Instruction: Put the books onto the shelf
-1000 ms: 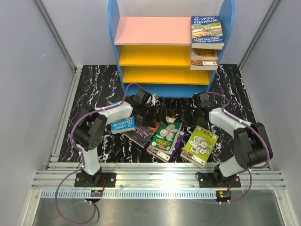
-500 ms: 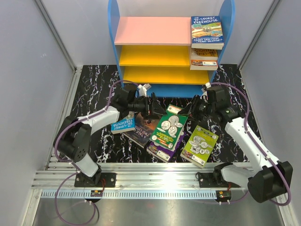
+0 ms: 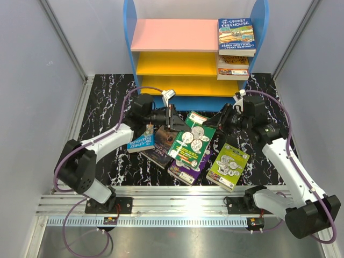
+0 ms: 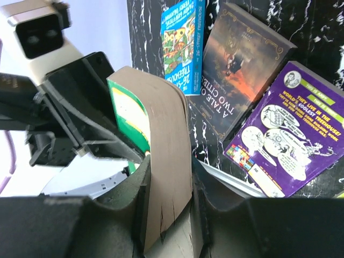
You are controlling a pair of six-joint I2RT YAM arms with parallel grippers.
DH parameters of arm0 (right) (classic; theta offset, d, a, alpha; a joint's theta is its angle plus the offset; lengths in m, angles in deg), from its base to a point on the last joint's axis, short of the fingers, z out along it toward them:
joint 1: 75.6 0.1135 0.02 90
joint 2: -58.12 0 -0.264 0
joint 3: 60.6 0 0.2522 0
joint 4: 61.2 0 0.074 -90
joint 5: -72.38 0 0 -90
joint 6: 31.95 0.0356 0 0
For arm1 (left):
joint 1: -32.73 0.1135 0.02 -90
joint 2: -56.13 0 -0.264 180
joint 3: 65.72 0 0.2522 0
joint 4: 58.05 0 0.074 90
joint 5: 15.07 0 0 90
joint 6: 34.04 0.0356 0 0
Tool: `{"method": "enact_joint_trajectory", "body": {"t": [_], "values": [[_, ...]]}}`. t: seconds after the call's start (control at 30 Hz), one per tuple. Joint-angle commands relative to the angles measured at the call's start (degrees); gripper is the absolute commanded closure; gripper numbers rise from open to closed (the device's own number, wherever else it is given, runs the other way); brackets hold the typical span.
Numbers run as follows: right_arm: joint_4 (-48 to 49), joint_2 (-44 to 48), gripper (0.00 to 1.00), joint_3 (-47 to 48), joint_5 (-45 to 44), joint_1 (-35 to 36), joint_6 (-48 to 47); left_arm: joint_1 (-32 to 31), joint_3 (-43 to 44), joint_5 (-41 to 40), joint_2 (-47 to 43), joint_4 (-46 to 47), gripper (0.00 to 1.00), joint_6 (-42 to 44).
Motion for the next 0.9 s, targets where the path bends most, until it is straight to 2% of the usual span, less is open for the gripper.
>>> {"method": "enact_joint_trajectory", "body": {"t": [0.0, 0.03, 0.1, 0.13, 0.17, 0.2, 0.23, 0.3, 0.33, 0.43, 0.53, 0.6, 0.63, 0.67, 0.73, 0.77, 0.87], "values": [[8.6, 0.4, 1.0, 4.6, 2.3, 0.6, 4.6, -5.0, 6.9, 2.5, -3.0, -11.9, 0.95, 10.0], [8.8, 0.5, 1.0, 5.2, 2.3, 0.5, 4.8, -5.1, 7.6, 1.7, -2.8, -13.1, 1.0, 10.7], [8.8, 0.5, 0.98, 7.4, 2.5, 0.5, 5.2, -5.3, 9.9, 0.3, -2.5, -16.2, 1.0, 11.8], [8.9, 0.5, 0.87, 8.2, 2.6, 0.5, 5.3, -5.2, 11.0, -1.3, -2.5, -17.2, 1.0, 12.2], [8.6, 0.7, 0.39, 9.2, 2.4, 0.5, 5.1, -5.2, 12.4, -1.7, -2.4, -17.8, 1.0, 12.0], [6.9, 0.6, 0.13, 11.7, 1.2, 0.5, 4.9, -5.2, 15.4, -2.4, -2.4, -18.4, 1.0, 11.9], [5.4, 0.5, 0.01, 13.3, -0.1, 0.5, 4.0, -5.1, 17.8, -4.1, -2.3, -20.2, 1.0, 11.9], [-0.4, 0.2, 0.0, 19.0, -4.3, 0.4, 2.4, -5.1, 22.5, -4.7, -1.2, -22.8, 1.0, 11.5], [-2.2, 0.0, 0.0, 20.8, -5.5, 0.4, 1.1, -5.1, 27.7, -5.0, -0.7, -23.4, 1.0, 10.1], [-4.8, 0.6, 0.0, 25.0, -7.6, 0.4, -0.3, -5.0, 35.9, -5.7, 1.1, -21.4, 1.0, 4.6], [-4.9, 1.8, 0.0, 25.8, -7.8, 0.4, 0.6, -4.5, 40.2, -6.1, 2.9, -14.5, 1.0, -3.8], [-3.6, 2.4, 0.0, 25.4, -7.7, 0.4, 1.8, -4.0, 42.3, -6.2, 4.0, -6.0, 1.0, -9.3], [-3.1, 2.9, 0.0, 25.2, -7.7, 0.4, 2.3, -3.8, 42.5, -6.9, 4.3, -2.7, 1.0, -15.4], [-2.4, 3.0, 0.0, 25.0, -7.5, 0.4, 2.6, -3.5, 42.5, -7.3, 4.9, 4.1, 1.0, -18.3], [-0.6, 3.1, 0.0, 25.4, -7.2, 0.5, 3.6, -3.0, 42.8, -8.6, 5.7, 9.5, 1.0, -25.5], [0.3, 3.0, 0.0, 26.1, -6.7, 0.4, 3.9, -2.7, 43.2, -8.9, 6.1, 13.2, 1.0, -27.4], [1.8, 2.1, 0.0, 28.3, -5.5, 0.4, 5.0, -1.6, 43.3, -11.1, 6.3, 15.8, 1.0, -30.7]]}}
